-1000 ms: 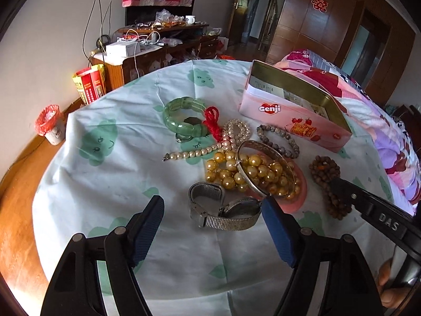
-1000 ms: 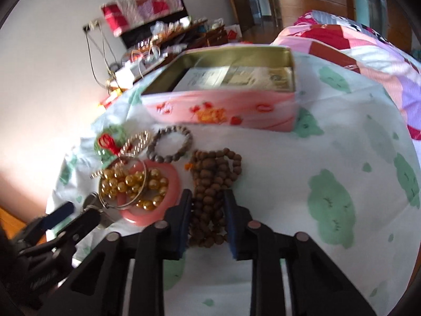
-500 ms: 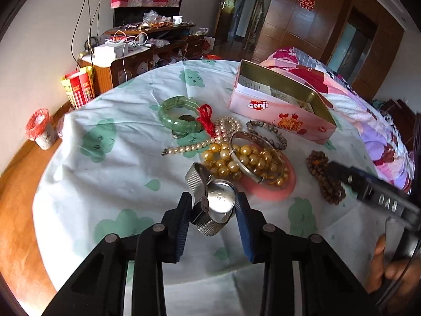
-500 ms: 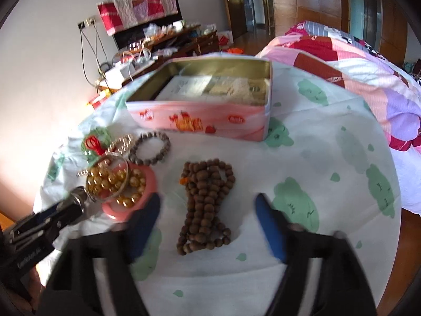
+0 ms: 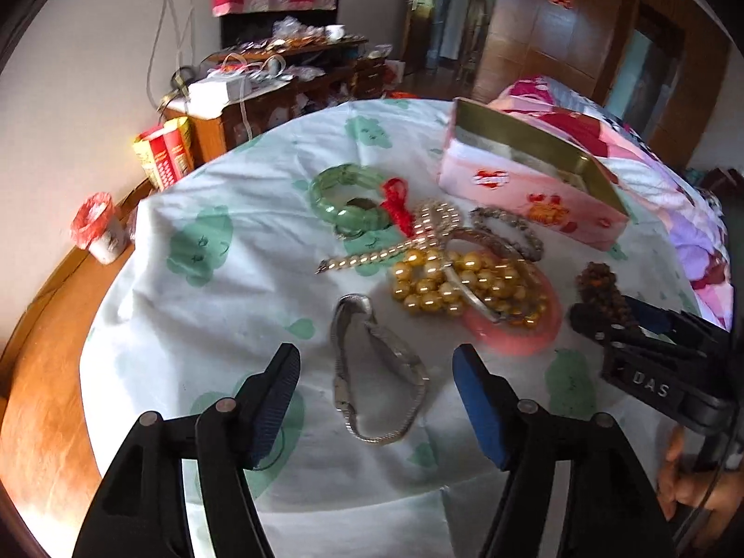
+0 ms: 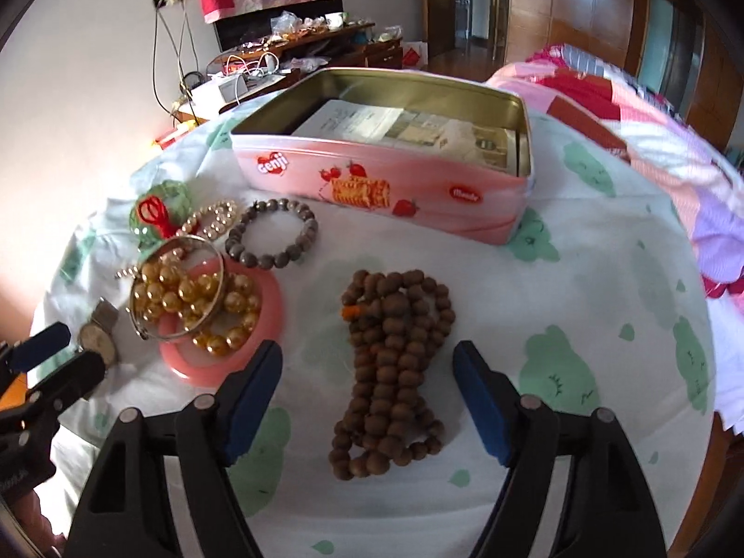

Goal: Organize jewelry

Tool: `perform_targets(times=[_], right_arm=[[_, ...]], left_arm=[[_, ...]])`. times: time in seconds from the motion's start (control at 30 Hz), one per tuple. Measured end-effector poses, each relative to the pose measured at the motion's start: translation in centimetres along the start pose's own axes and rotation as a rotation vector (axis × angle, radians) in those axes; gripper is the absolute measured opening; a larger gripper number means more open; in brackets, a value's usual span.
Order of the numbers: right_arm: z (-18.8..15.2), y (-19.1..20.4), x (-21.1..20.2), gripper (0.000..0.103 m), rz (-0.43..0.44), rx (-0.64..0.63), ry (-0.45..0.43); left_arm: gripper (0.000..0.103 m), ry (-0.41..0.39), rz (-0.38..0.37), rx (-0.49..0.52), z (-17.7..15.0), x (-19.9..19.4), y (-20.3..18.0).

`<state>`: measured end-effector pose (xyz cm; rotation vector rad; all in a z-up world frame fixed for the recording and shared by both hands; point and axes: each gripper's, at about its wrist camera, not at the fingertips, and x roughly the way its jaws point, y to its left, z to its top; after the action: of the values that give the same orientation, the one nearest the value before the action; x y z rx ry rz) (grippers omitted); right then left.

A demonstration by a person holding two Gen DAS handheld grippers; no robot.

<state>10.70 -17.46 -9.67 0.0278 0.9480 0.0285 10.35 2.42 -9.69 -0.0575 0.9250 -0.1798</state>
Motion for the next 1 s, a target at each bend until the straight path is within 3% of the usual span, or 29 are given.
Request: perform_targets(times=[0.07, 0.1, 0.13, 0.17, 0.47, 0.5, 0.7, 0.83, 1.0], right_arm=[[0.0, 0.2, -0.2, 0.047, -0.03, -0.027, -0.009], [0.0, 0.1, -0.3, 0.035, -0.02, -0.026, -0.011], [-0.1, 0.0, -0.3, 0.032, -0.022, -0.024, -0.011], [-0.1, -0.3, -0.4, 0.029, -0.022, -0.018, -0.013], [-0.8, -3.2, -1.3, 0.025, 0.191, 0.169, -0.012], [-1.0, -3.4, -1.7, 0.025, 0.203, 0.181, -0.018], [-0.3, -2.9, -5.0, 0.025, 0.208, 0.17, -0.116], [0.8, -2.6, -7.0, 0.025, 0.208, 0.146, -0.187], [1.5, -2.5, -8.0, 0.025, 0.178, 0.128, -0.248]], left_arm=[[0.057, -0.015, 0.014, 0.004, -0.1, 0.0, 0.1], [0.036, -0.008, 0.029, 0.018, -0.1, 0.2, 0.0], [0.026, 0.003, 0.023, 0.023, -0.2, 0.5, 0.1], [0.025, -0.001, 0.012, 0.018, -0.3, 0.4, 0.1], [0.019, -0.066, -0.105, -0.069, -0.4, -1.4, 1.5], [0.012, -0.08, -0.116, -0.068, -0.3, -1.8, 1.5], [0.001, -0.173, -0.182, -0.037, 1.0, -4.5, 0.3], [0.0, -0.256, -0.218, 0.01, 2.1, -6.7, -0.7], [0.001, -0.282, -0.145, 0.094, 2.8, -7.1, -1.1]])
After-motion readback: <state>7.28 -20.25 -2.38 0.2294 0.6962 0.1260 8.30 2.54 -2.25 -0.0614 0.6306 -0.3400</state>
